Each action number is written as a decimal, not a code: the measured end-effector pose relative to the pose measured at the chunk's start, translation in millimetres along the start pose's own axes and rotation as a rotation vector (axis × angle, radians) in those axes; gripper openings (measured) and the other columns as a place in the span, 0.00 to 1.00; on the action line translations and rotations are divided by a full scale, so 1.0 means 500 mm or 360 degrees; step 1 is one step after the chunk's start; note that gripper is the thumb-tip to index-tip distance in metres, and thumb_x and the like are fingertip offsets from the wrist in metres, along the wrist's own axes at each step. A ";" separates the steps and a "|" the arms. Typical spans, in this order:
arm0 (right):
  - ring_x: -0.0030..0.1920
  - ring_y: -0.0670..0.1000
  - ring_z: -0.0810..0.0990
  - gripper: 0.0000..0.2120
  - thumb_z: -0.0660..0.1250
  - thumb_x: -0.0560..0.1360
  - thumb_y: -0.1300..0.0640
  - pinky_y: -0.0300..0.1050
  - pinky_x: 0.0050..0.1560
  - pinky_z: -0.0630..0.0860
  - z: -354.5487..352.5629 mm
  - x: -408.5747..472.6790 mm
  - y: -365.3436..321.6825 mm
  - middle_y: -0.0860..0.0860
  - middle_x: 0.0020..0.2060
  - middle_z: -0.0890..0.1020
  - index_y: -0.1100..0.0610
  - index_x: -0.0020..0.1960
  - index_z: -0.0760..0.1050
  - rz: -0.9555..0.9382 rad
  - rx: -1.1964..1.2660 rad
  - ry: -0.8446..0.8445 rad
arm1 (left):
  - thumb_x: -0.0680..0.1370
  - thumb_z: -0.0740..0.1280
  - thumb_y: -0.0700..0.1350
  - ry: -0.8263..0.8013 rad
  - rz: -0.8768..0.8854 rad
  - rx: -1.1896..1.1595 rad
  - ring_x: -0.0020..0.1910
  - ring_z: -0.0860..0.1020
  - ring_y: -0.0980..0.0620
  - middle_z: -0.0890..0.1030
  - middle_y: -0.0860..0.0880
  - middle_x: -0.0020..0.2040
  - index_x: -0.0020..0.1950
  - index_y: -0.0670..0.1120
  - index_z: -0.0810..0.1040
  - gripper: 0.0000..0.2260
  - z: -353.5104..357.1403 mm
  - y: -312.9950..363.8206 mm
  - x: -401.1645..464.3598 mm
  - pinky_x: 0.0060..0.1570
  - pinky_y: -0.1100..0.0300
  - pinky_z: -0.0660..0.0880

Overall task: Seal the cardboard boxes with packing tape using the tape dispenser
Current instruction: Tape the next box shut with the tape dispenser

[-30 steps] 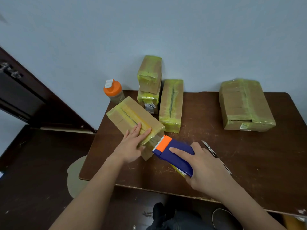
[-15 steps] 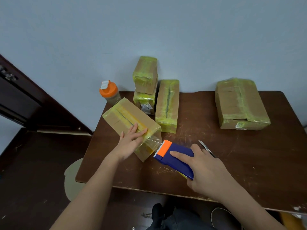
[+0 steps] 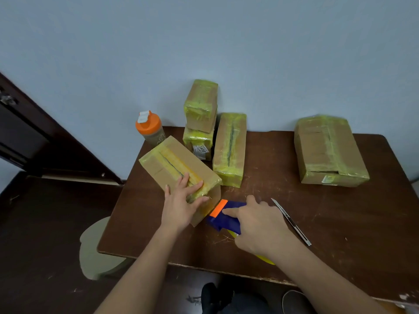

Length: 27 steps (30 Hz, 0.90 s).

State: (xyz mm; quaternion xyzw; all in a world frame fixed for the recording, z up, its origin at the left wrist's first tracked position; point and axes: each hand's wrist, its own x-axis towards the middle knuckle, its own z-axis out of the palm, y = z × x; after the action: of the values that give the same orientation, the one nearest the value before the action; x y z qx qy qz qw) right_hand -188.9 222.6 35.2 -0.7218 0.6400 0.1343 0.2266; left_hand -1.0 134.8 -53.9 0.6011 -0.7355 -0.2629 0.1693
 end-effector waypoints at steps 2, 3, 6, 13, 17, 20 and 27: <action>0.55 0.58 0.75 0.25 0.63 0.75 0.46 0.49 0.48 0.72 -0.016 0.024 -0.020 0.55 0.59 0.71 0.41 0.72 0.66 0.0013 -0.0068 -0.0052 | 0.74 0.68 0.57 0.0007 0.0013 0.0041 0.78 0.49 0.55 0.55 0.52 0.78 0.69 0.59 0.72 0.23 0.003 0.000 -0.002 0.73 0.46 0.37; 0.52 0.58 0.75 0.23 0.63 0.75 0.47 0.49 0.46 0.71 -0.025 0.036 -0.031 0.55 0.57 0.72 0.44 0.69 0.69 0.0021 -0.0097 -0.0068 | 0.75 0.68 0.57 0.0016 0.0016 0.0054 0.78 0.49 0.55 0.55 0.52 0.78 0.69 0.59 0.72 0.23 0.004 -0.002 -0.003 0.73 0.46 0.37; 0.43 0.56 0.72 0.13 0.64 0.73 0.50 0.47 0.42 0.69 -0.062 0.073 -0.064 0.52 0.47 0.74 0.53 0.55 0.74 0.0008 -0.0155 -0.0053 | 0.75 0.68 0.57 0.0017 0.0009 0.0054 0.78 0.49 0.54 0.55 0.51 0.78 0.69 0.59 0.72 0.22 0.004 -0.004 0.002 0.74 0.45 0.38; 0.49 0.55 0.79 0.15 0.64 0.72 0.49 0.46 0.44 0.73 -0.003 0.099 -0.052 0.50 0.47 0.79 0.51 0.57 0.78 0.0046 -0.0192 -0.0370 | 0.76 0.68 0.57 0.0026 0.0009 0.0055 0.78 0.49 0.54 0.56 0.51 0.78 0.69 0.59 0.71 0.21 0.000 0.005 0.005 0.74 0.45 0.38; 0.55 0.56 0.78 0.21 0.64 0.73 0.48 0.47 0.45 0.72 0.022 0.095 -0.017 0.52 0.56 0.77 0.47 0.65 0.74 0.0142 -0.0125 -0.0393 | 0.77 0.67 0.57 0.0037 0.0020 0.0083 0.78 0.50 0.53 0.56 0.51 0.78 0.69 0.59 0.71 0.21 0.001 0.002 0.000 0.73 0.46 0.37; 0.55 0.57 0.77 0.22 0.65 0.74 0.45 0.48 0.47 0.73 0.035 0.094 0.012 0.55 0.58 0.74 0.50 0.66 0.72 0.0284 -0.0202 -0.0281 | 0.76 0.67 0.57 0.0025 0.0024 0.0085 0.78 0.49 0.53 0.56 0.51 0.78 0.70 0.59 0.71 0.21 -0.001 0.003 -0.001 0.73 0.46 0.37; 0.59 0.58 0.75 0.27 0.64 0.75 0.47 0.46 0.47 0.72 0.081 0.095 0.075 0.55 0.63 0.71 0.43 0.73 0.65 0.0410 -0.0094 -0.0273 | 0.79 0.63 0.56 -0.0180 -0.0011 0.0087 0.78 0.45 0.54 0.49 0.51 0.79 0.72 0.60 0.67 0.21 -0.024 0.013 -0.012 0.73 0.47 0.35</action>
State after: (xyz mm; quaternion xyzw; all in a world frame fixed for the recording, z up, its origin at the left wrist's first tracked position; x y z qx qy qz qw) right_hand -214.9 198.9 -28.4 -0.6258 0.7015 0.2422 0.2400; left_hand 1.9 139.2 -40.2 0.5923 -0.7486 -0.2768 0.1101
